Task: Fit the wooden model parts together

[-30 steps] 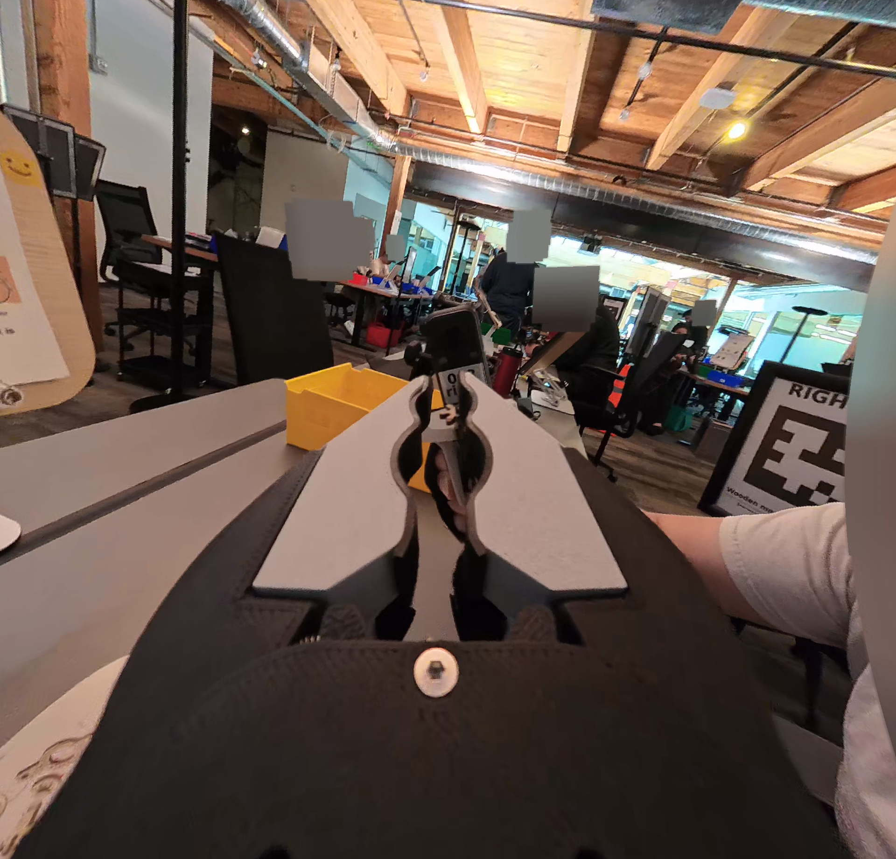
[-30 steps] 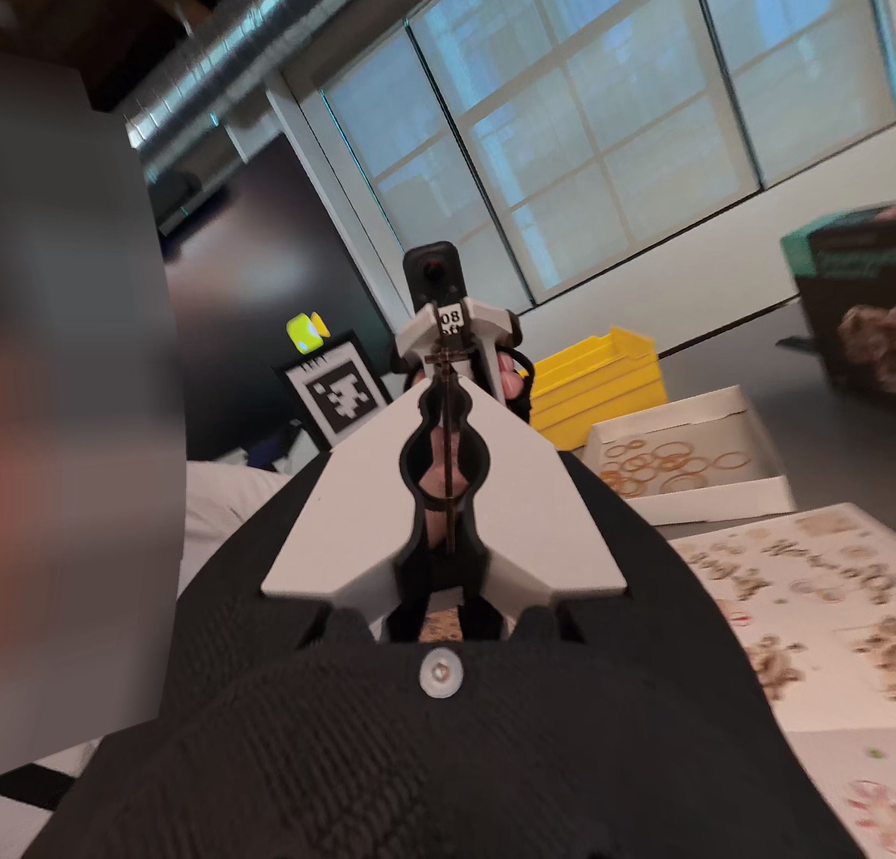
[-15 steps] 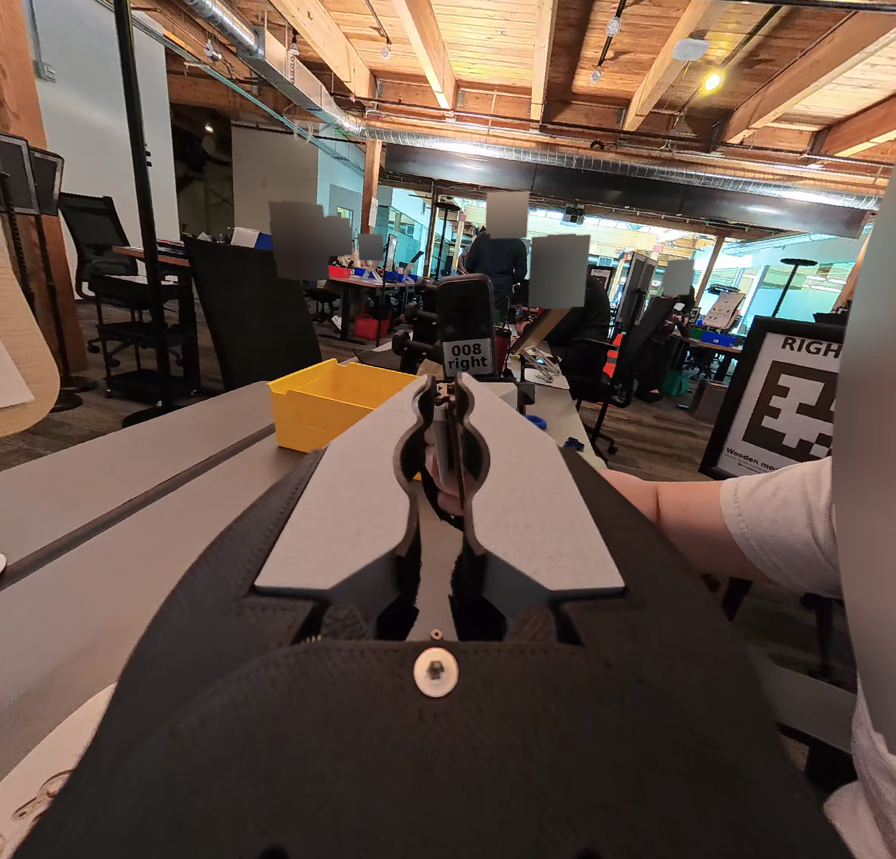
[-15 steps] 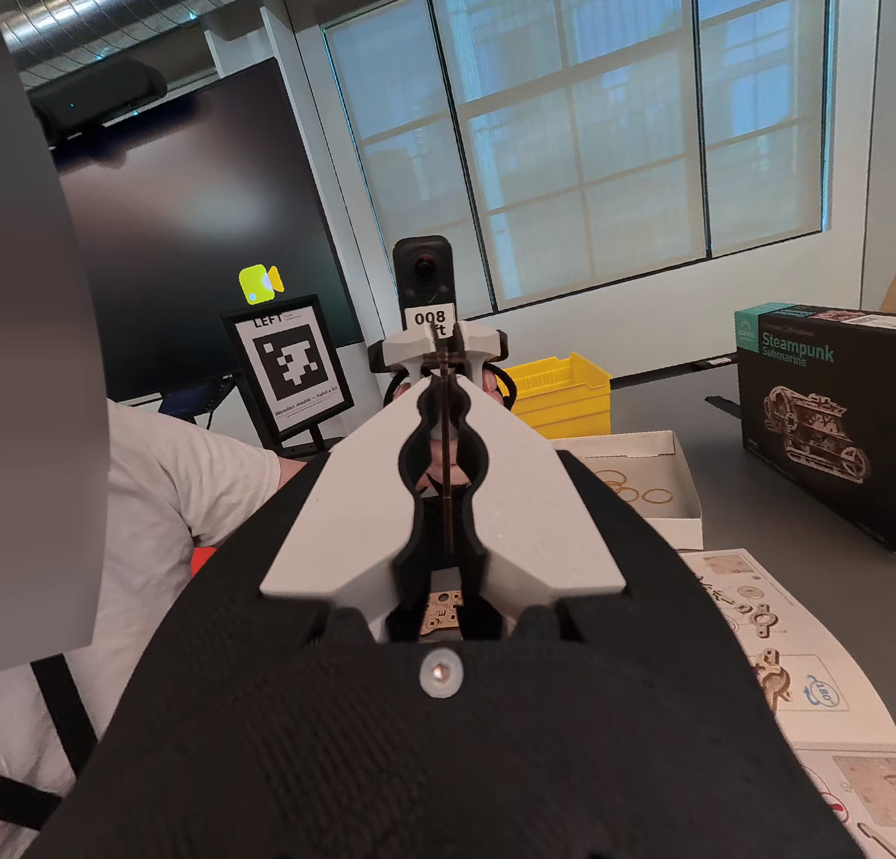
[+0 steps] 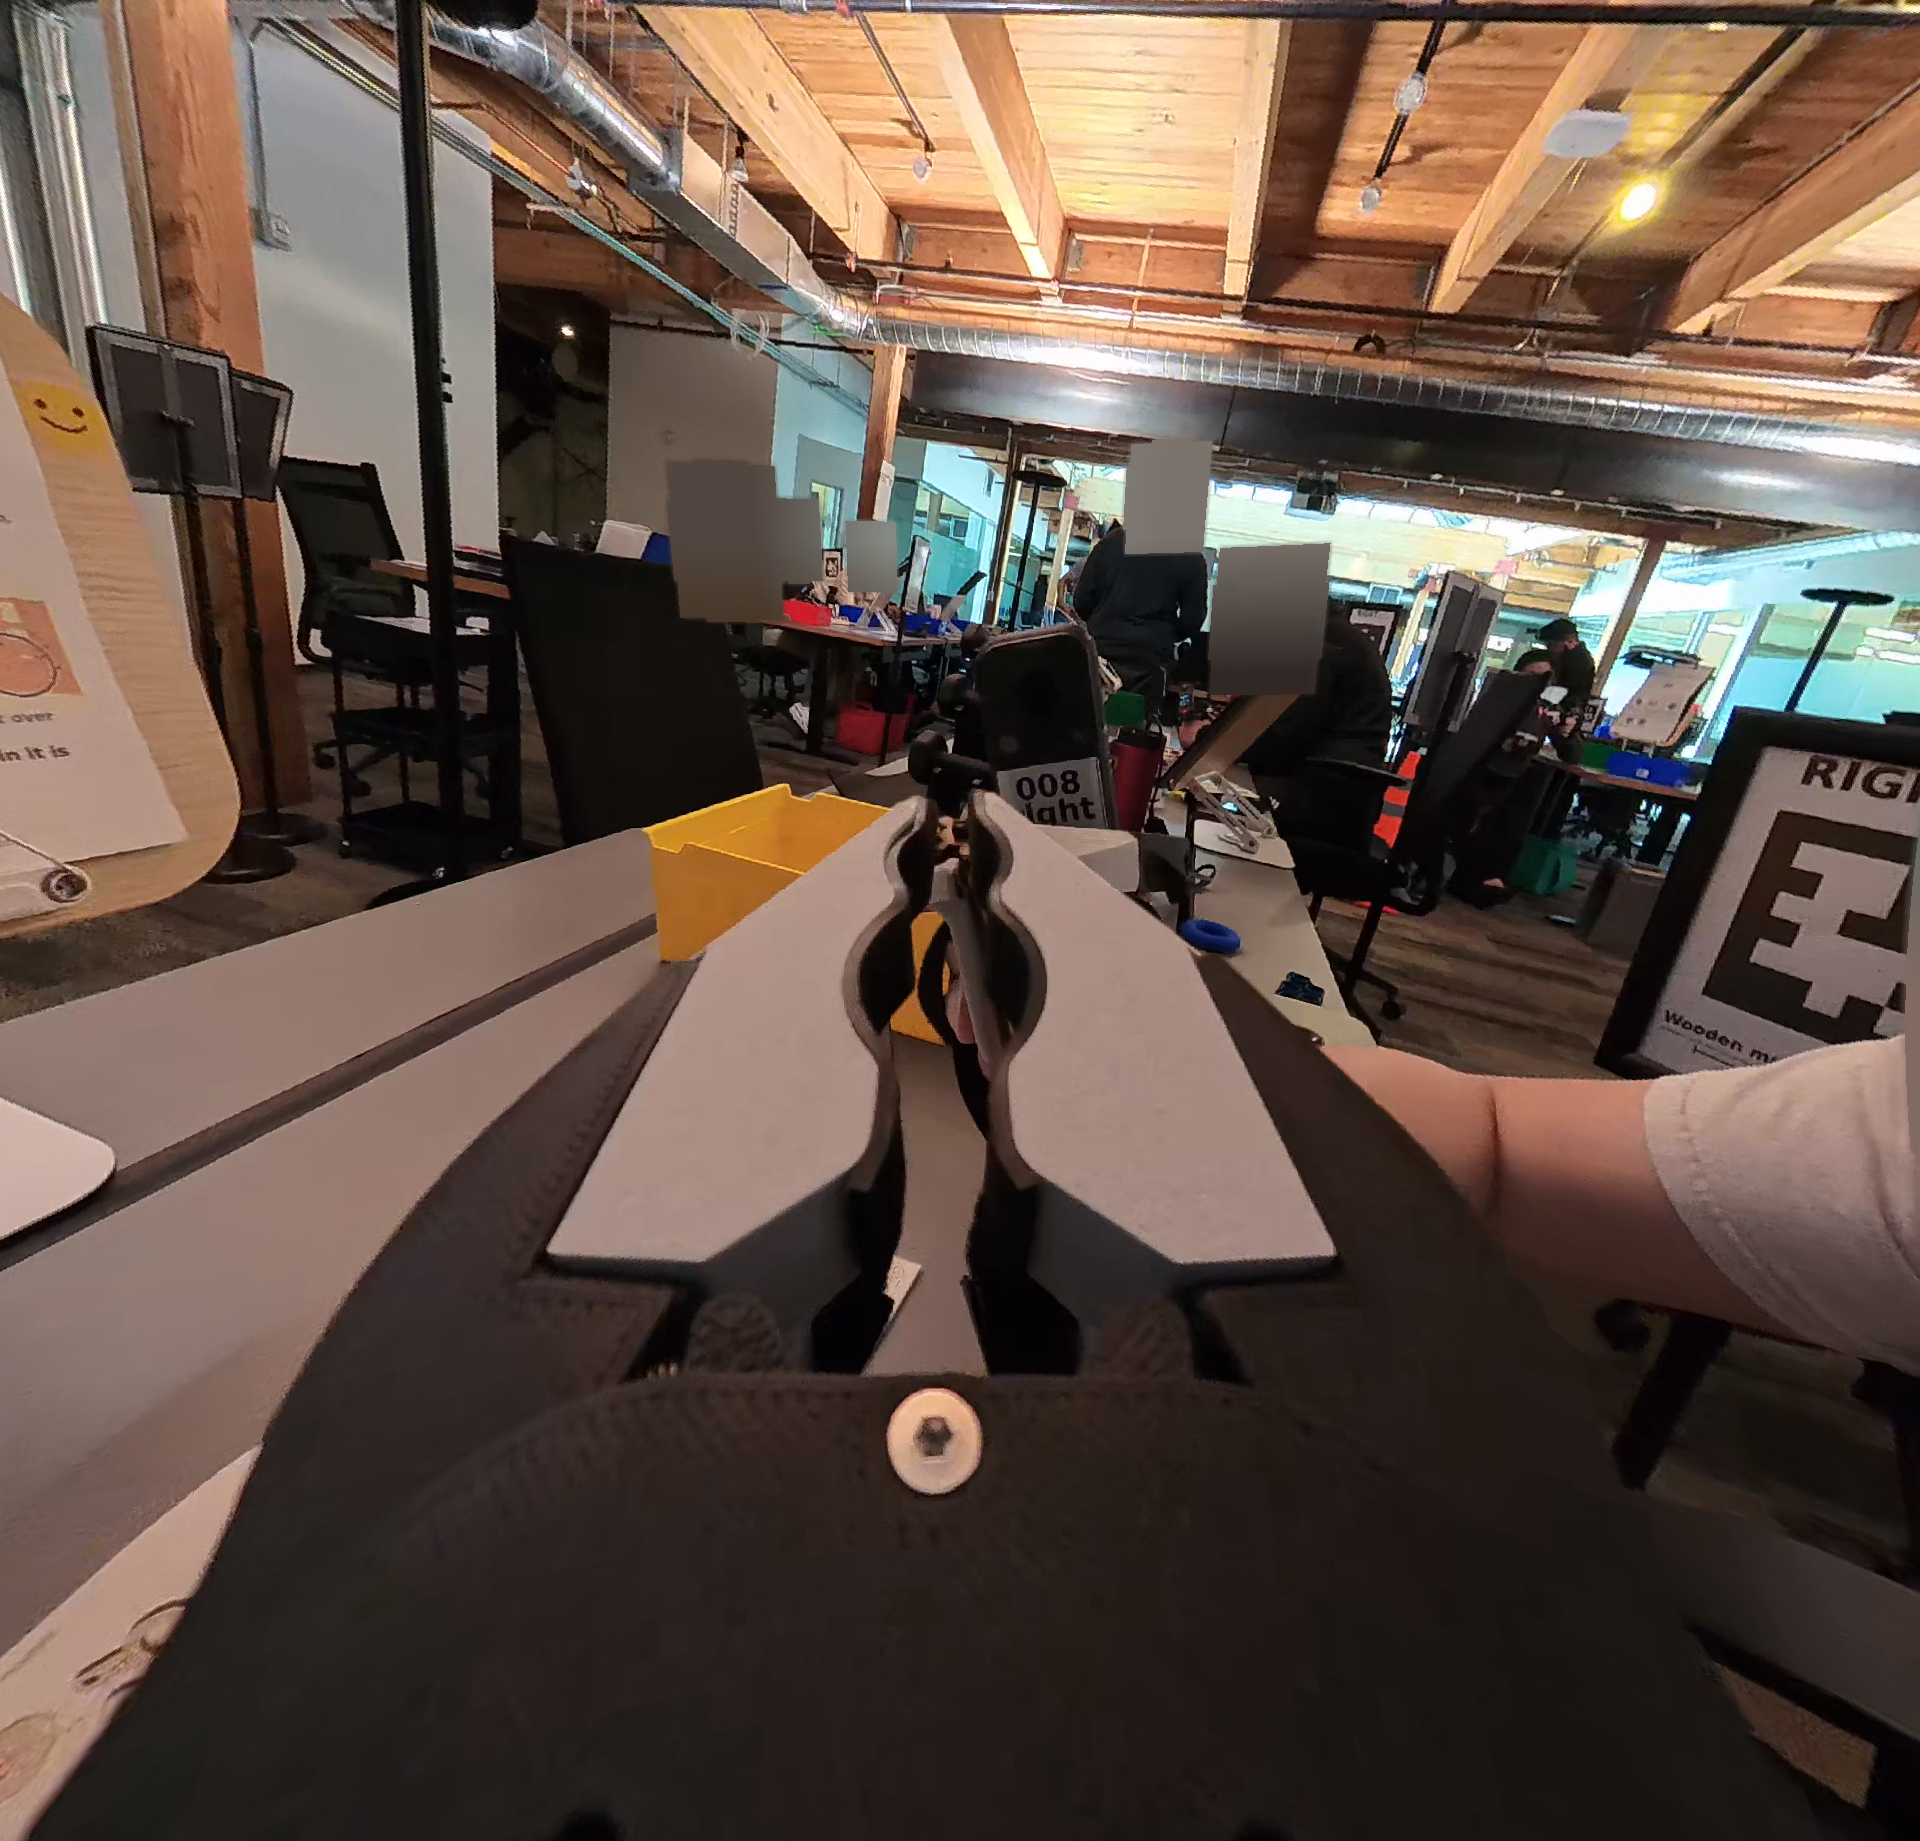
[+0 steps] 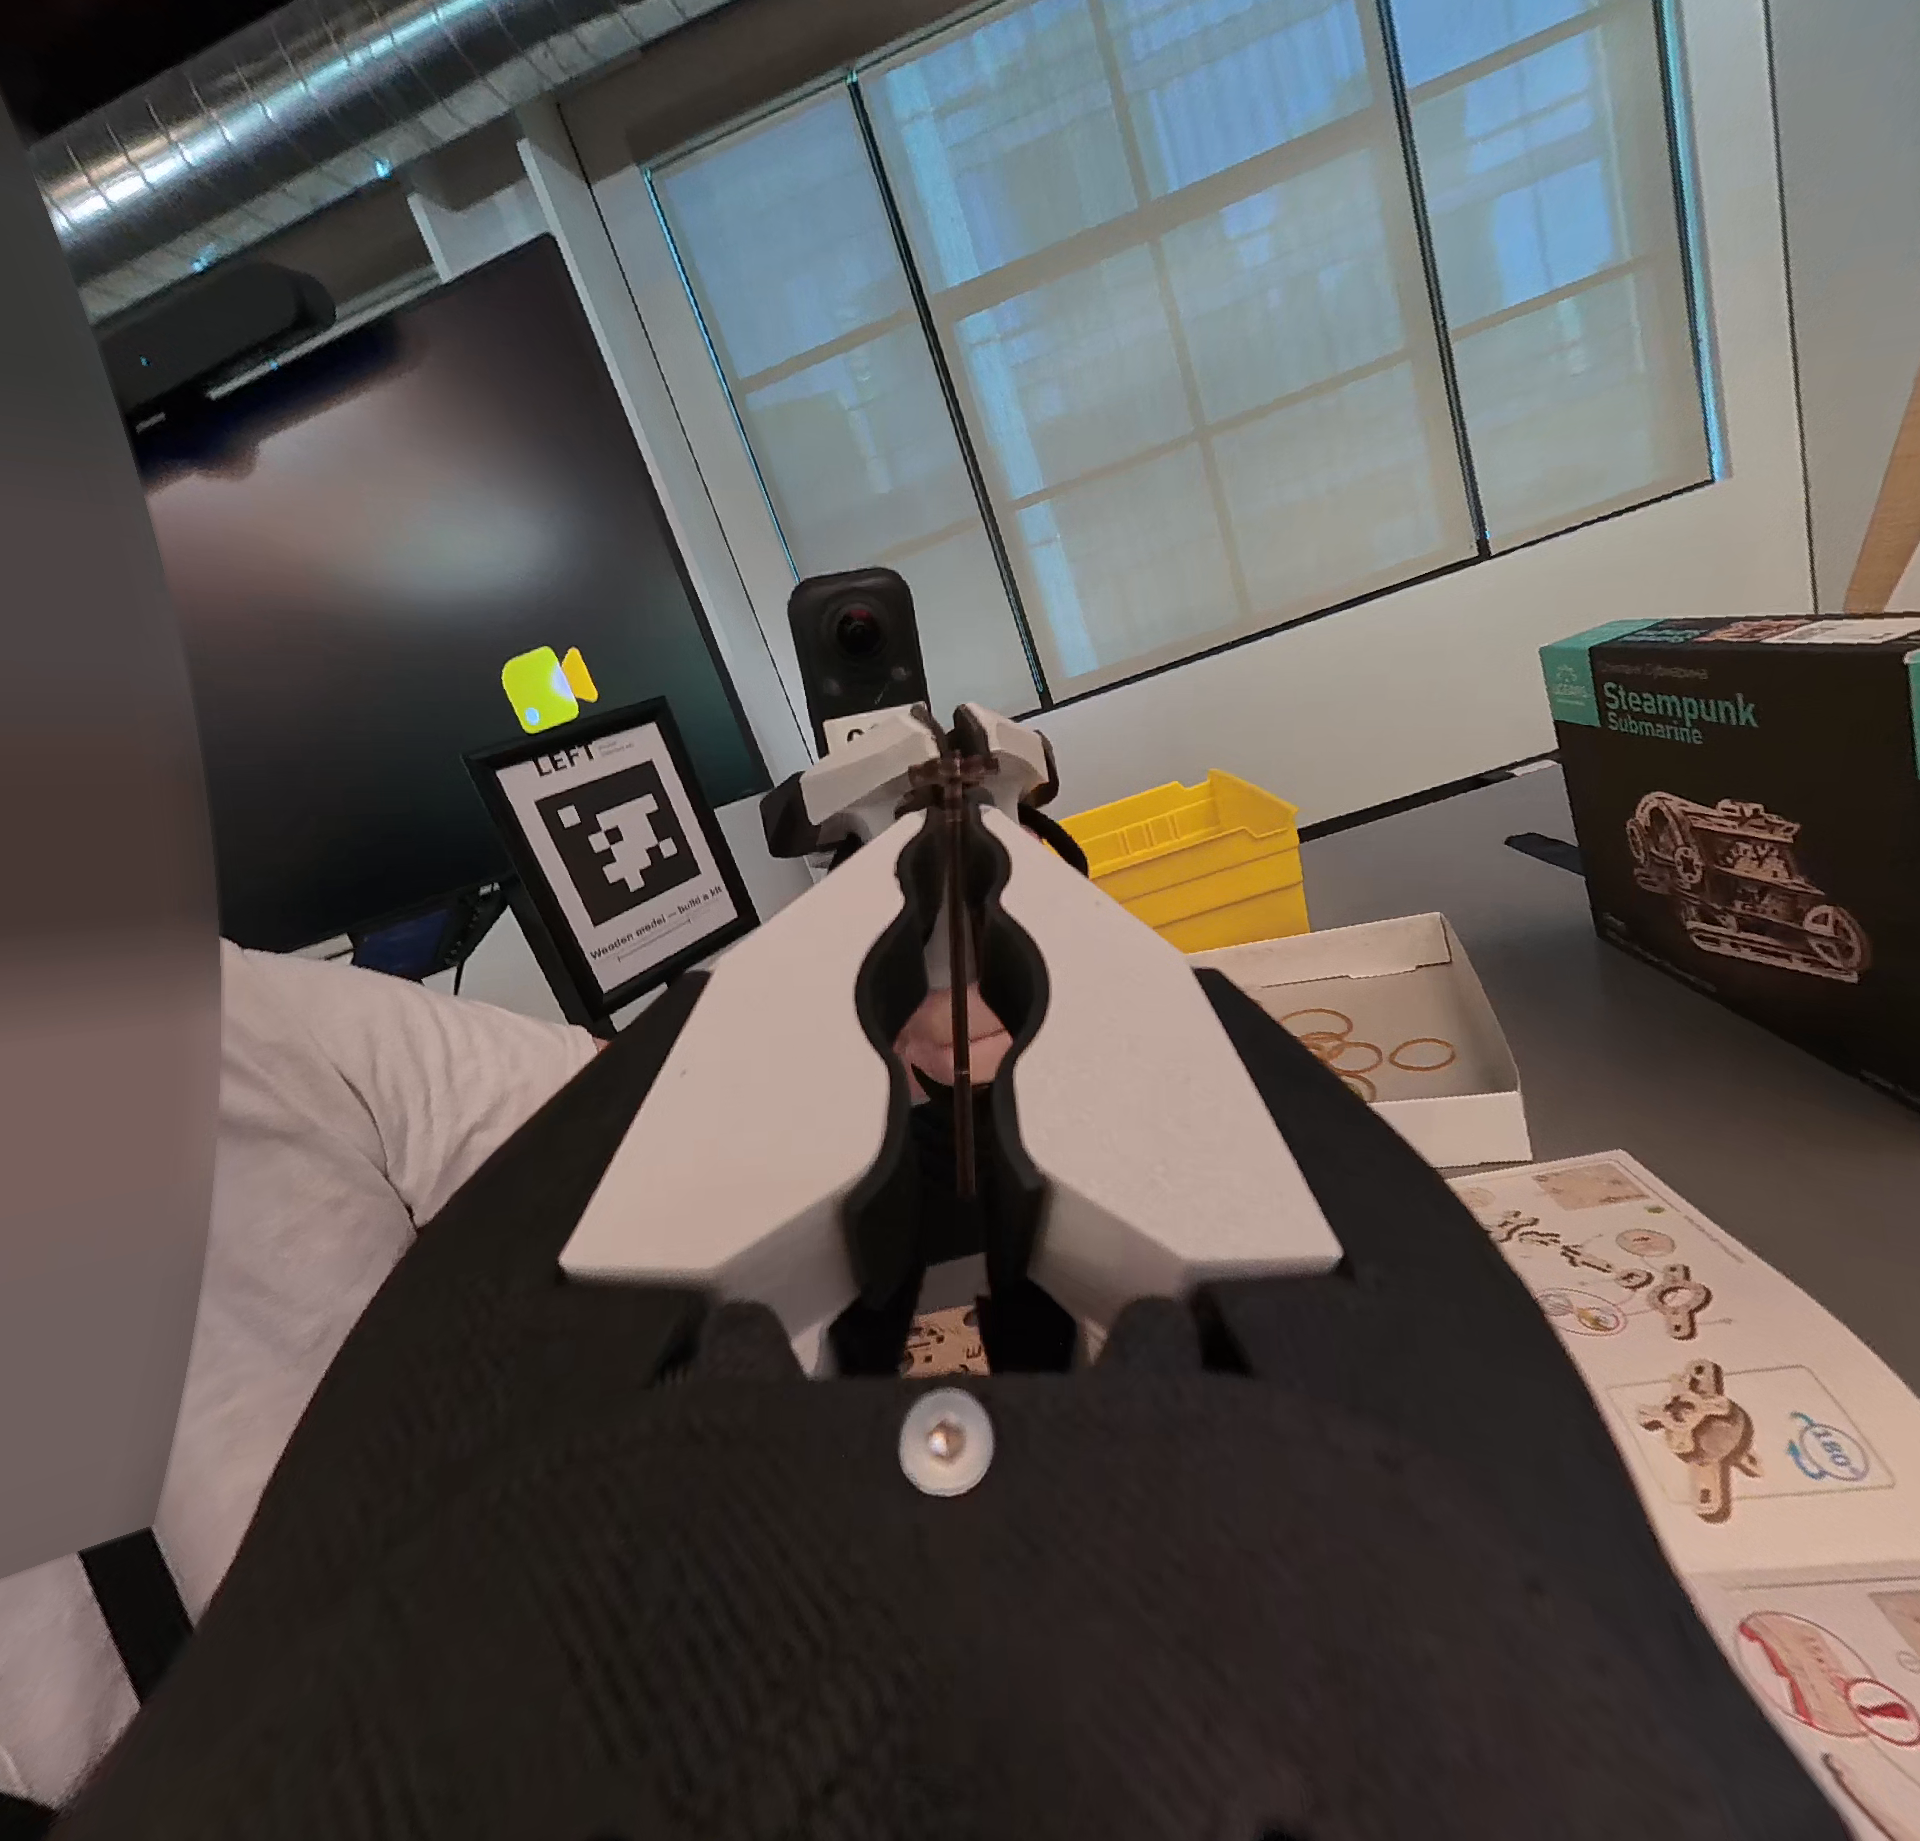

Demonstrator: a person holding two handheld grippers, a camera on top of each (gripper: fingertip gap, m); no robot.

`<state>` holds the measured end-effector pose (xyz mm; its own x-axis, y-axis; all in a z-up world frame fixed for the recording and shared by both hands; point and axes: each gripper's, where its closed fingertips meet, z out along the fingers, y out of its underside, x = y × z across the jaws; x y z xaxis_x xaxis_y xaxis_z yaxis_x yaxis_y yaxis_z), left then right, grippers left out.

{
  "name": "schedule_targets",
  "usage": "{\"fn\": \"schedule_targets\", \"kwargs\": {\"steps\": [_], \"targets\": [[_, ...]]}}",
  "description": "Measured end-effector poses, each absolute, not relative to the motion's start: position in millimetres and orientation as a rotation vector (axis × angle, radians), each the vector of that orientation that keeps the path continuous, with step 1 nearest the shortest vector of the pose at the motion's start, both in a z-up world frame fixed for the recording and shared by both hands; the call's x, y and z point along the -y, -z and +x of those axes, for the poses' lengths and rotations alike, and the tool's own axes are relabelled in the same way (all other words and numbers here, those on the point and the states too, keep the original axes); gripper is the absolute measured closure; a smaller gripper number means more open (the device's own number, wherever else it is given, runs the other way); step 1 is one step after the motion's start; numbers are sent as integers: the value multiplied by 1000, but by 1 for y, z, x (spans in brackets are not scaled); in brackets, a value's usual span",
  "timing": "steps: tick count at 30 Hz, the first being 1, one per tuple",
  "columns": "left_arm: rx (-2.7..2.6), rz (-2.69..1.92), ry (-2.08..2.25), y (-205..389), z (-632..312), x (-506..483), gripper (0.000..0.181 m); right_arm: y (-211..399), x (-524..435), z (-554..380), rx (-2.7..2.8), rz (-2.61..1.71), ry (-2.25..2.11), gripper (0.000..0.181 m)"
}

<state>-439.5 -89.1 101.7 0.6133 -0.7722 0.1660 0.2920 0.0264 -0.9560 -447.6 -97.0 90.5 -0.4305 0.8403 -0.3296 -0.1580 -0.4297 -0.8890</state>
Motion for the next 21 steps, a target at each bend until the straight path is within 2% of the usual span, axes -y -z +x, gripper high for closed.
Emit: {"fn": "schedule_targets", "kwargs": {"steps": [21], "targets": [[-320,-1228,946,-104,-443,87,179,-91,96,-450,865,-1086,-2040,181]]}}
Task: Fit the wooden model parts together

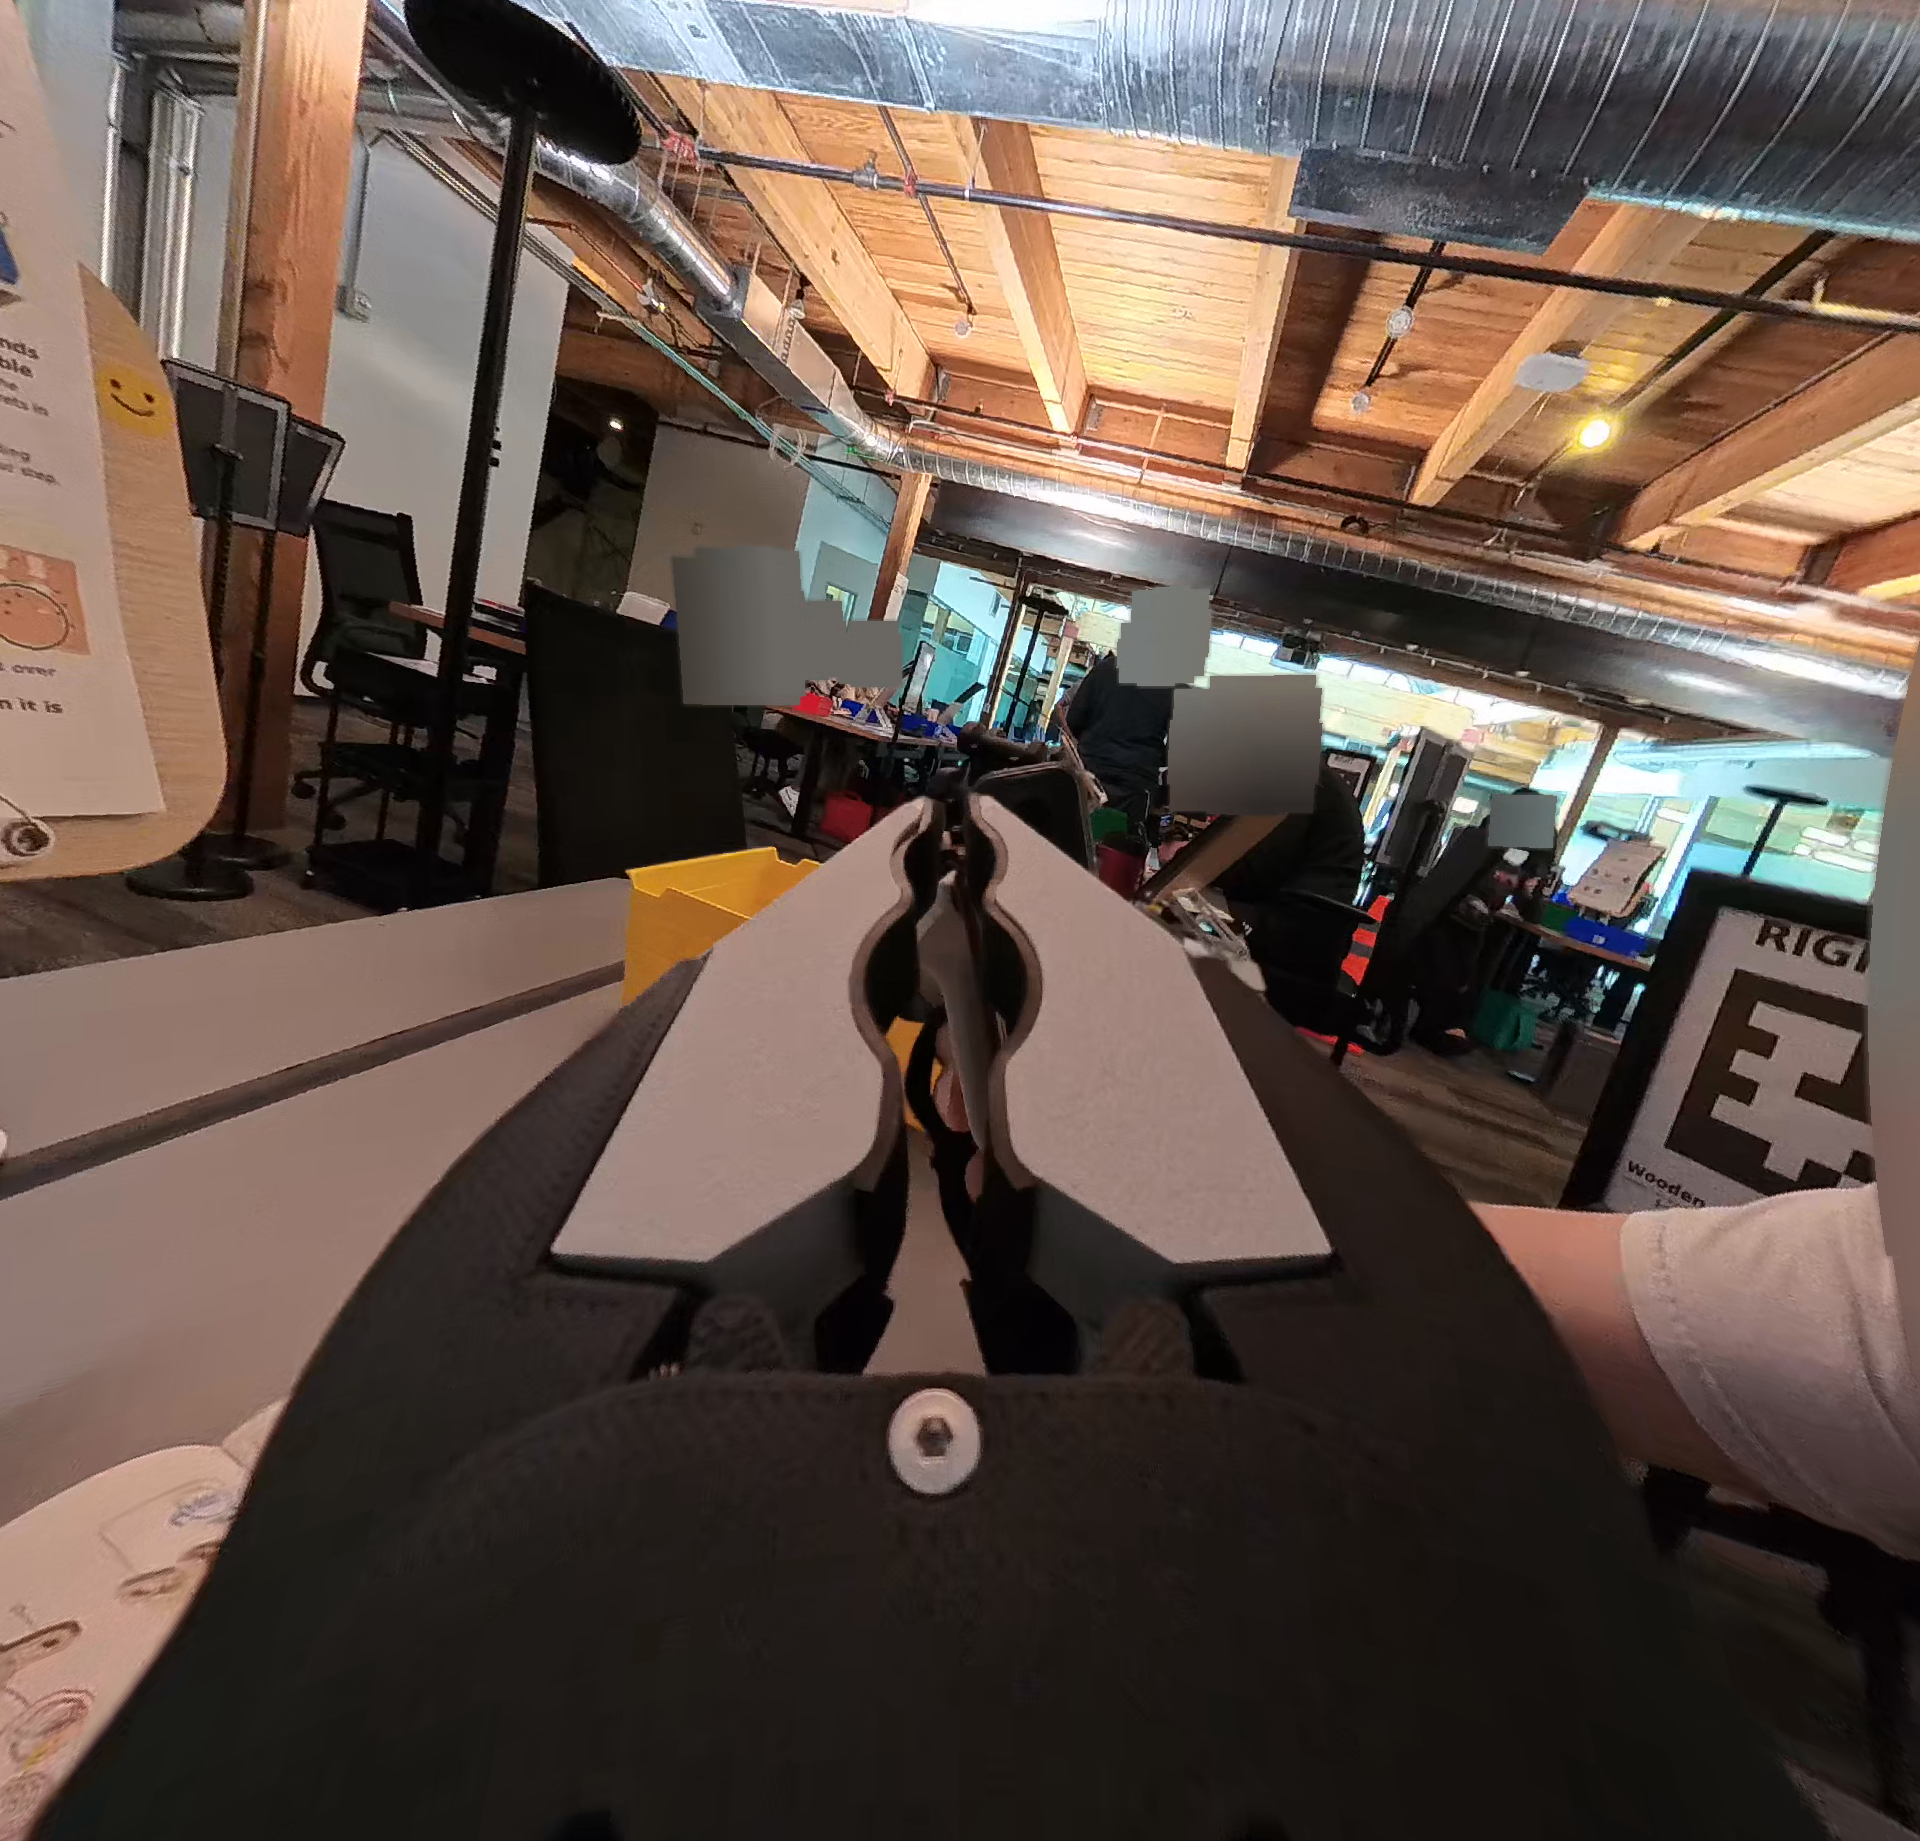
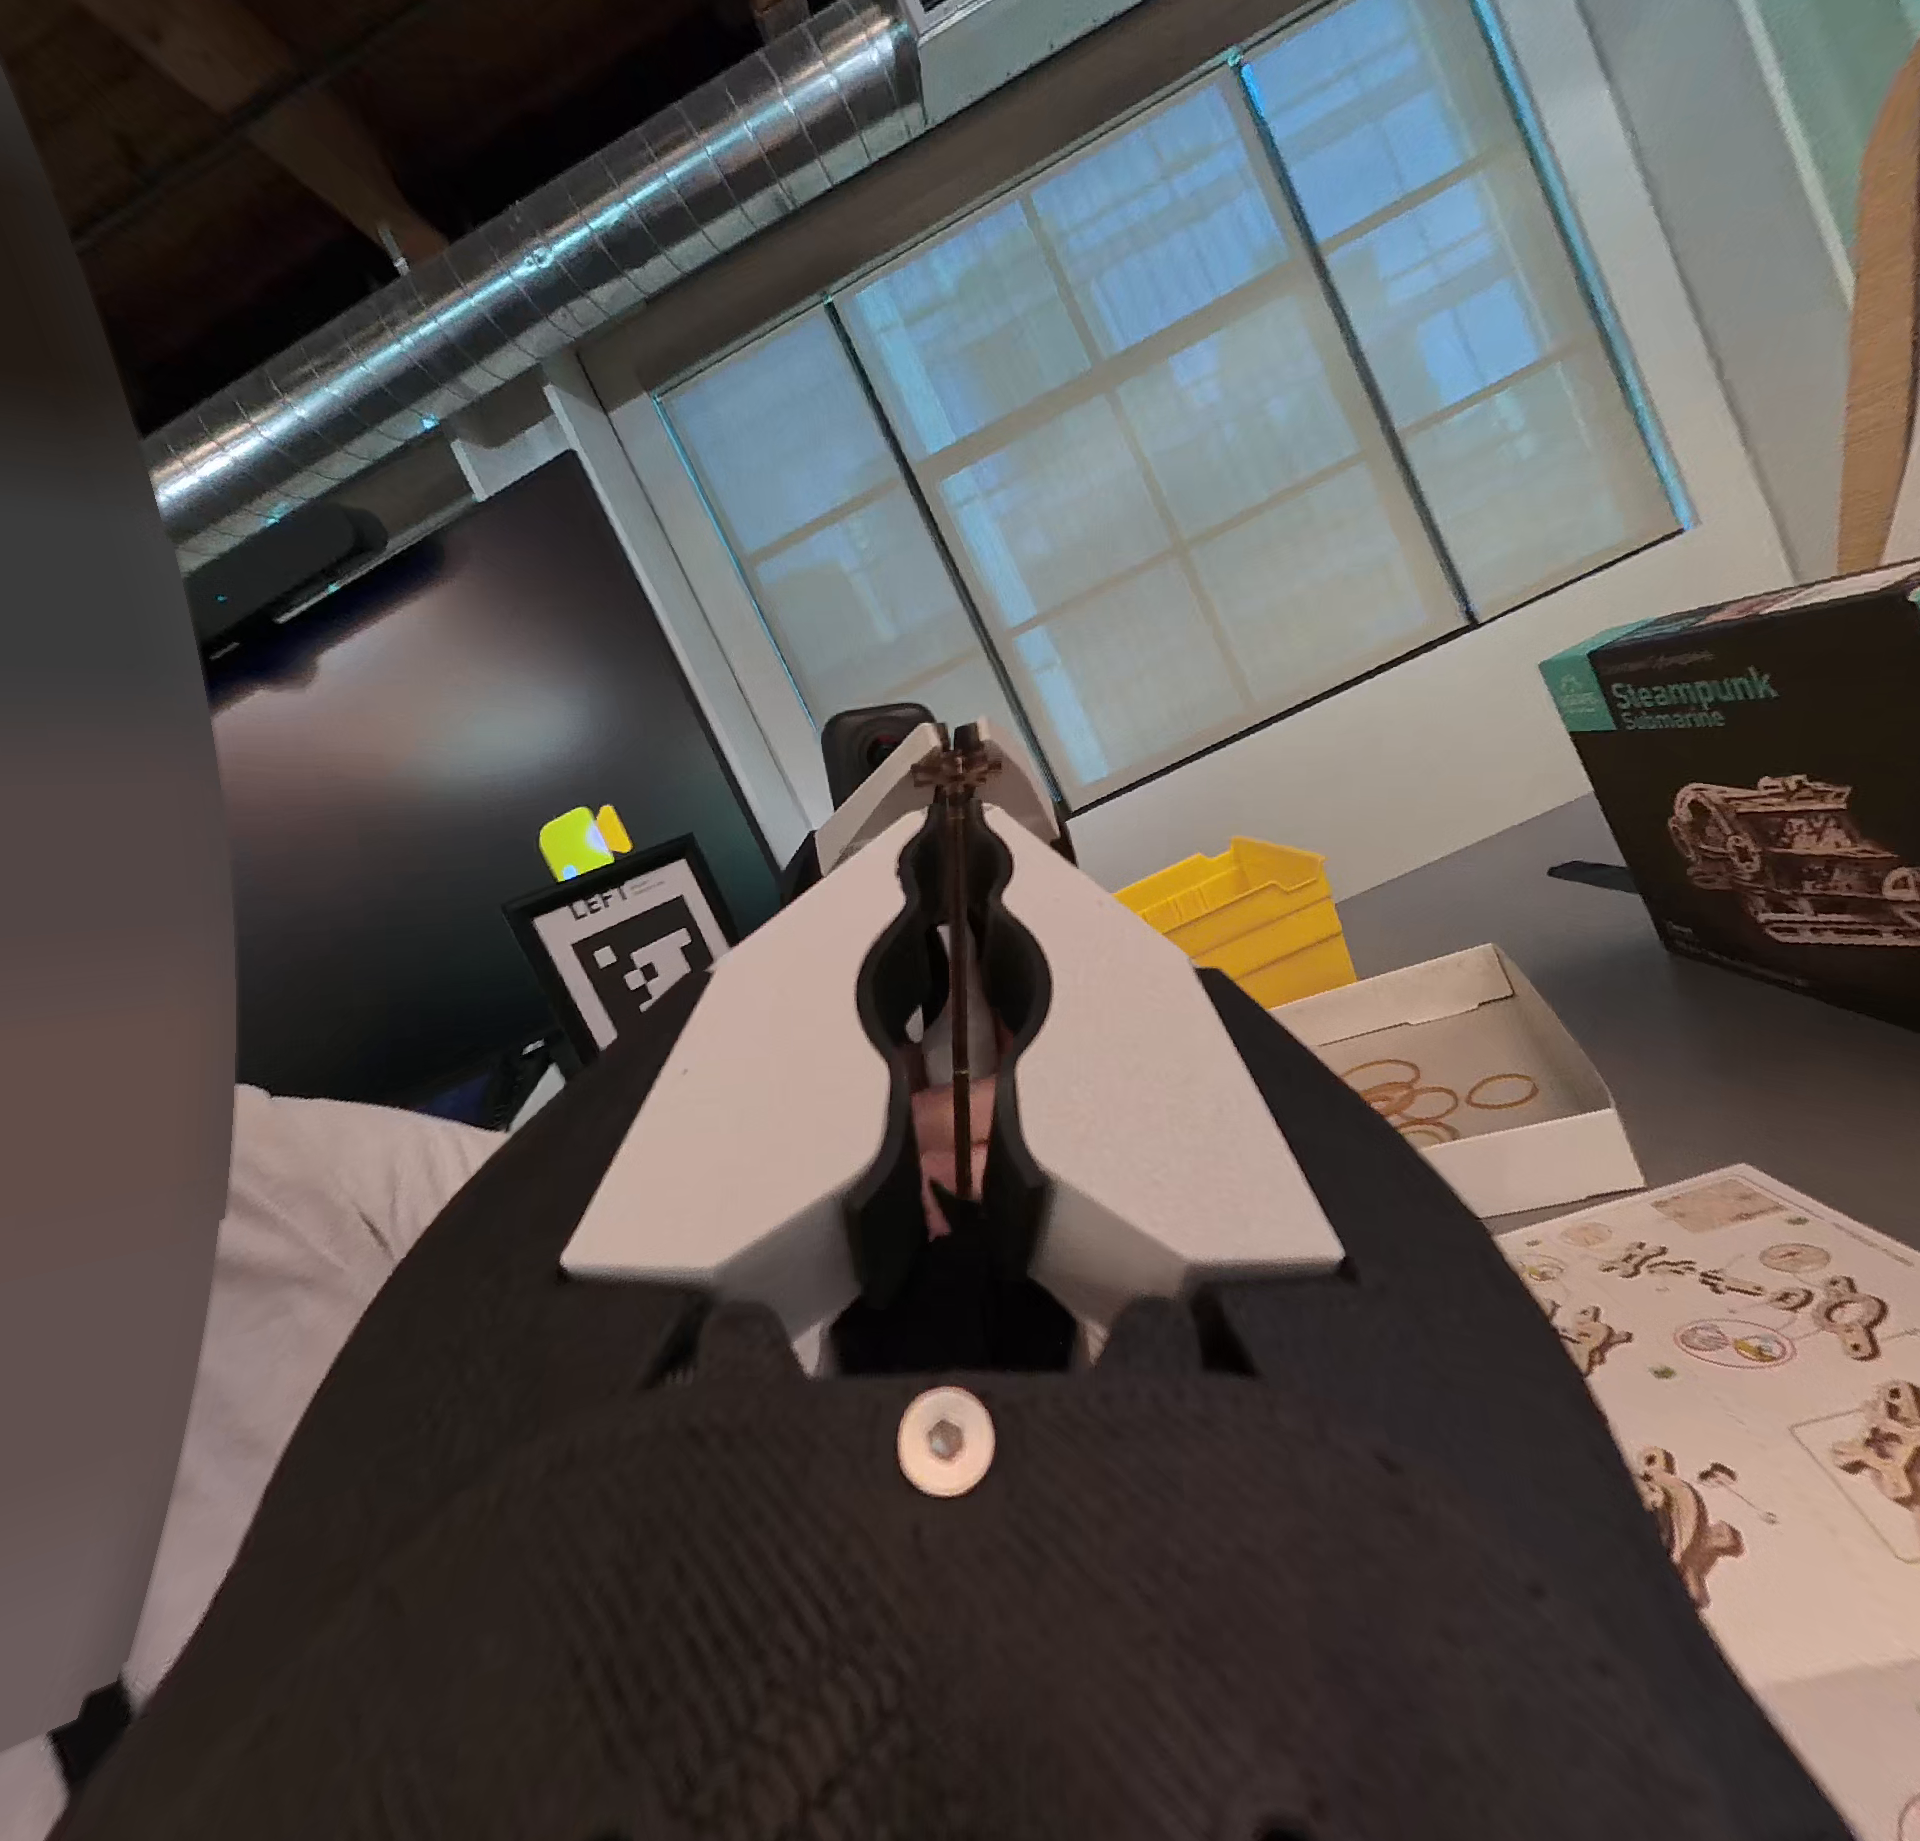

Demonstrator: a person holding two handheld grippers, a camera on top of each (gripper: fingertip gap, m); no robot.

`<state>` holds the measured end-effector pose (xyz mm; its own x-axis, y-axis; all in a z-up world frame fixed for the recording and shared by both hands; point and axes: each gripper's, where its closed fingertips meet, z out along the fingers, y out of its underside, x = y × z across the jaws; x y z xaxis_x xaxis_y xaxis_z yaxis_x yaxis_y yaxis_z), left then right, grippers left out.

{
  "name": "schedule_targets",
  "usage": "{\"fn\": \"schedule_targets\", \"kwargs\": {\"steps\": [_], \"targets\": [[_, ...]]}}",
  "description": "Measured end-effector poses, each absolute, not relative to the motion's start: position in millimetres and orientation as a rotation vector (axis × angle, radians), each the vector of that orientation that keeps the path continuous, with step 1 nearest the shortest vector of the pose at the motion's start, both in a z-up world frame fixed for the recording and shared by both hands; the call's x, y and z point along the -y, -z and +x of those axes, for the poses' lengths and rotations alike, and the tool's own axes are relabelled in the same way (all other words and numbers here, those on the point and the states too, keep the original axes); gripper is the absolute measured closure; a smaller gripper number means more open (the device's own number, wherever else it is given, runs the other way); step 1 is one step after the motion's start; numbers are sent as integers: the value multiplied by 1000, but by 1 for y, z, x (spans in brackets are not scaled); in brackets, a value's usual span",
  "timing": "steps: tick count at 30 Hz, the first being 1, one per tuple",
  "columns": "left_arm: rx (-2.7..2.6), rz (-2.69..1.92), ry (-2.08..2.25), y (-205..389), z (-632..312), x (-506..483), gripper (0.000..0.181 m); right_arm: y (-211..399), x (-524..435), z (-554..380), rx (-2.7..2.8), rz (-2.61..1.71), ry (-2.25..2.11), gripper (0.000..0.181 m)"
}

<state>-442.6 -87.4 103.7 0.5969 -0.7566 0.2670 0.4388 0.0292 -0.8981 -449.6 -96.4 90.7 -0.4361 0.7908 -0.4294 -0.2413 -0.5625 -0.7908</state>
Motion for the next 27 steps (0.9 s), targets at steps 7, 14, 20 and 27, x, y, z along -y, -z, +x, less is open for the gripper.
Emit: {"fn": "schedule_targets", "kwargs": {"steps": [7,14,20,27], "targets": [[-444,-1206,904,-114,-437,98,178,-101,106,-444,1005,-980,-1941,180],[-341,-1204,931,-107,-440,92,179,-95,100,-447,948,-1025,-1942,181],[-296,-1186,946,-107,-440,92,180,-94,100,-448,899,-1037,-1960,181],[-273,-1193,945,-104,-441,90,180,-91,97,-448,836,-1061,-2004,181]]}}
